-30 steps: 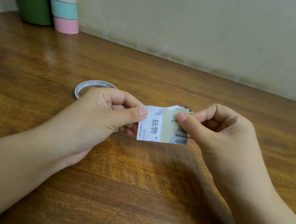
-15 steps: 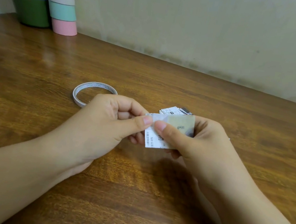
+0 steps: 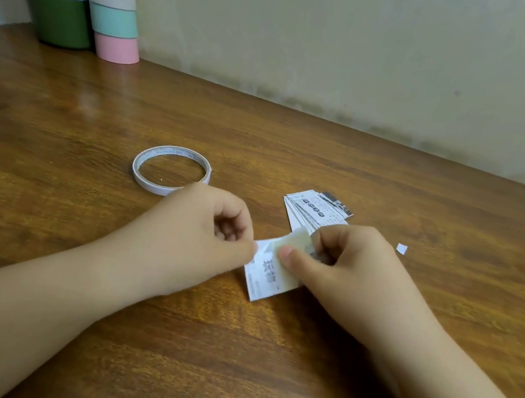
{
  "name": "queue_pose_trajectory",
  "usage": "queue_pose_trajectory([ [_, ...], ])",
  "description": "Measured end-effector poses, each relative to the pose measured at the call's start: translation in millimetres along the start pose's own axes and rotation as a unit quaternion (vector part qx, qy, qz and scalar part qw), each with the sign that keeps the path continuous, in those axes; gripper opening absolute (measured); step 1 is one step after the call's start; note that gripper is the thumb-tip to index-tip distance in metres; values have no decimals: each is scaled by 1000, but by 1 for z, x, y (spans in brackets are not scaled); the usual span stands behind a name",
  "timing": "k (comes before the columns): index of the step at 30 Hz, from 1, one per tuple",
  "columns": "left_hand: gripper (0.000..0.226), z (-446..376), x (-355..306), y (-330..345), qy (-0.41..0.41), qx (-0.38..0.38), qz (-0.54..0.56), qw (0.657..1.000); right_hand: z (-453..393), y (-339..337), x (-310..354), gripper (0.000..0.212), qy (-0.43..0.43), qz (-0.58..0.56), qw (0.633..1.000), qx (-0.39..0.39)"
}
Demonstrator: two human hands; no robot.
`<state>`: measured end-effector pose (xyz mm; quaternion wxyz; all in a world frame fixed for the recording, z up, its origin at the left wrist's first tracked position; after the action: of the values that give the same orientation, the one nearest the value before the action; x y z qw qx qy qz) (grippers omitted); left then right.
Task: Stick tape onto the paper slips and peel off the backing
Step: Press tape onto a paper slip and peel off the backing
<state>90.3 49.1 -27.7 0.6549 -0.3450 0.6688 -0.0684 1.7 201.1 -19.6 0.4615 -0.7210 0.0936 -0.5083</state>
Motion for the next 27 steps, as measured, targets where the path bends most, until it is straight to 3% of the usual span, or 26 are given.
queue_pose_trajectory([
  [2, 14, 1, 1, 2, 18, 0, -95, 995, 2, 4, 2, 38, -26, 79, 996, -22],
  [5, 14, 0, 2, 3, 33, 1, -141, 989, 1, 5, 2, 31, -22, 114, 993, -21],
  [14, 11, -2, 4, 0, 8, 55, -155, 986, 3, 20, 9, 35, -82, 157, 983, 40],
  [27, 10, -3, 5, -1, -2, 60, -140, 988, -7, 10, -7, 29, -22, 148, 989, -21],
])
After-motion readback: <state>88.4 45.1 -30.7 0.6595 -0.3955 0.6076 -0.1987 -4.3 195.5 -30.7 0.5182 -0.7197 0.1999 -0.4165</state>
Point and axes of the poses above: each hand's wrist, its own z-axis away from the middle knuckle, its own y-axis out of the palm, x = y × z, the point moved 2 cm from there along -z, towards the middle knuckle
